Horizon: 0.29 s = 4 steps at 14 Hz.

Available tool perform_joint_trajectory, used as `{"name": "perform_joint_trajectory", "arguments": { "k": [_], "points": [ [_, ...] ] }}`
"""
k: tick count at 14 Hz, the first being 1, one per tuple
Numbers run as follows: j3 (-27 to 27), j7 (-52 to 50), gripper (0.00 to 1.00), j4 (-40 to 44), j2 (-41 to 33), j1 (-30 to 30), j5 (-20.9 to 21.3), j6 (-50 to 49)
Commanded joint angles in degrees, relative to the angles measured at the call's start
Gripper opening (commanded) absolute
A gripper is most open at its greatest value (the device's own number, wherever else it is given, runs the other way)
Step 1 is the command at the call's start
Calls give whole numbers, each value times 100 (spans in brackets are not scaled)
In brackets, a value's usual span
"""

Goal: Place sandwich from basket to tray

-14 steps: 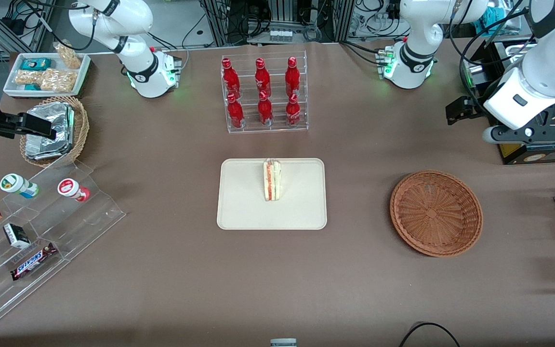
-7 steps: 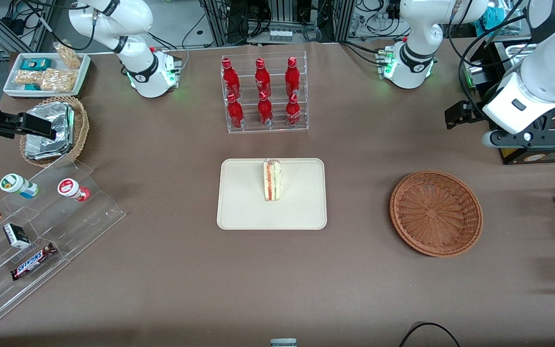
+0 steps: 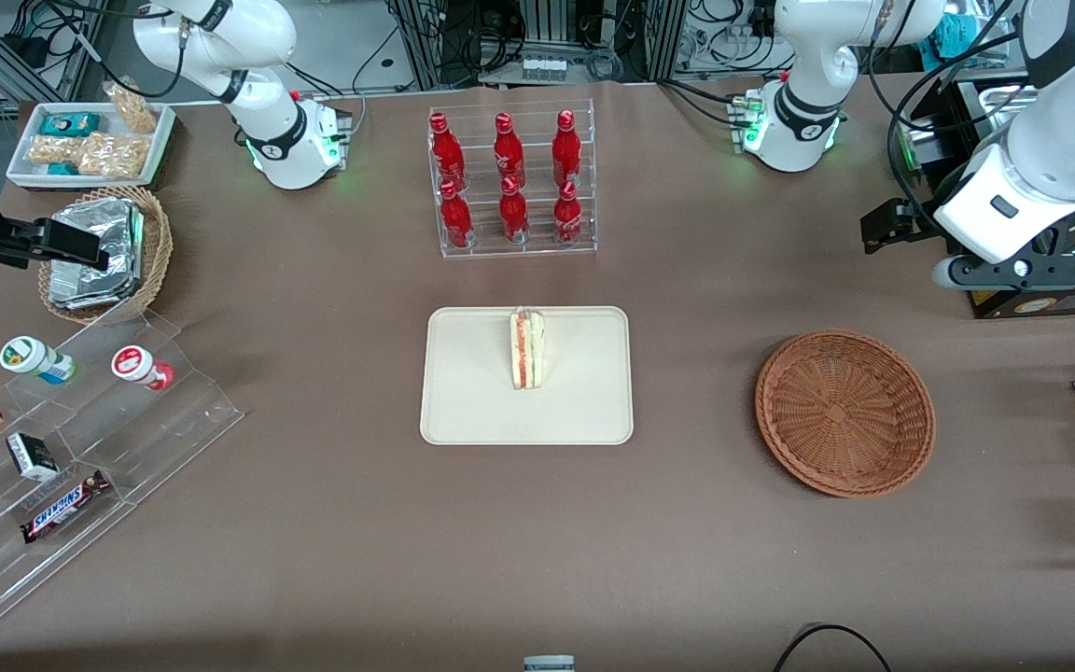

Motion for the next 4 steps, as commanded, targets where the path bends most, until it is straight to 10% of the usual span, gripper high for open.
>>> {"name": "perform_joint_trajectory", "arguments": {
  "k": [1, 4],
  "points": [
    [-15, -2, 100, 146, 120, 12, -49, 4],
    [-7, -11, 100, 147, 120, 21, -67, 4]
  ]
}}
